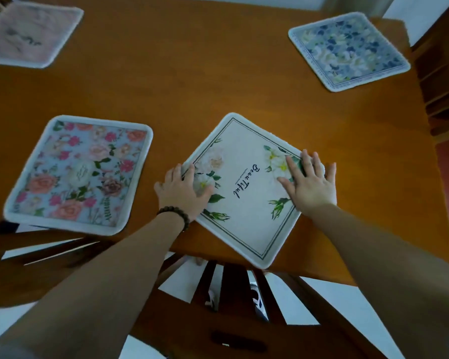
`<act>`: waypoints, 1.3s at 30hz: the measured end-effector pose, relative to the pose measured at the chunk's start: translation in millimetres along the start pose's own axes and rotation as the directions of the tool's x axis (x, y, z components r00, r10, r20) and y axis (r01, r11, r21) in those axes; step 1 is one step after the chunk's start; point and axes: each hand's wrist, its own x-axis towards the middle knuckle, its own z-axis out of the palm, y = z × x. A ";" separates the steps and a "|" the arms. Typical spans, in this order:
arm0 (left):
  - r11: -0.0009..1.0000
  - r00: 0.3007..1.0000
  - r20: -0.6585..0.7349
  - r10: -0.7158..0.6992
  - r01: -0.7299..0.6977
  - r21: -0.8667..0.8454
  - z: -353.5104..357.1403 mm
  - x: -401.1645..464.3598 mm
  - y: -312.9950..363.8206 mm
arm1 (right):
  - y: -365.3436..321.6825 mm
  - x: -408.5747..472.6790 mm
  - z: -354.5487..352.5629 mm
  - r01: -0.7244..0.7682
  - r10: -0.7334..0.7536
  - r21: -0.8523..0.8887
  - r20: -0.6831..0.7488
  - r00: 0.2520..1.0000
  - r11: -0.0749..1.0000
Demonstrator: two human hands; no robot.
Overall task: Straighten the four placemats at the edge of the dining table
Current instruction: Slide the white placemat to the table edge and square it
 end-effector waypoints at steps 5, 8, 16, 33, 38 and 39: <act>0.995 0.993 -0.114 -0.035 0.046 0.093 -12.1 -31.2 7.8 | -2.3 -4.8 -9.0 -0.024 0.020 0.115 0.034 0.999 0.993; 0.998 0.976 -0.216 -0.011 0.024 0.059 -18.1 -36.8 13.8 | -9.4 -30.7 -9.7 -0.089 0.086 0.191 0.024 0.996 0.978; 0.965 0.966 0.011 0.258 -0.259 0.031 -21.4 20.8 25.8 | -52.1 -85.8 14.2 -0.426 0.412 0.355 0.119 0.903 0.832; 0.925 0.922 0.102 0.375 -0.379 0.021 -12.0 113.5 39.9 | -17.2 -2.1 7.8 0.068 -0.065 0.110 -0.034 0.997 0.992; 0.912 0.910 0.105 0.402 -0.408 0.046 -0.9 96.4 31.4 | -13.7 10.1 5.3 0.111 -0.111 0.062 -0.007 0.994 0.992; 0.912 0.911 0.094 0.402 -0.408 0.048 -0.9 92.8 30.4 | -15.9 7.1 5.2 0.085 -0.085 0.072 -0.007 0.996 0.994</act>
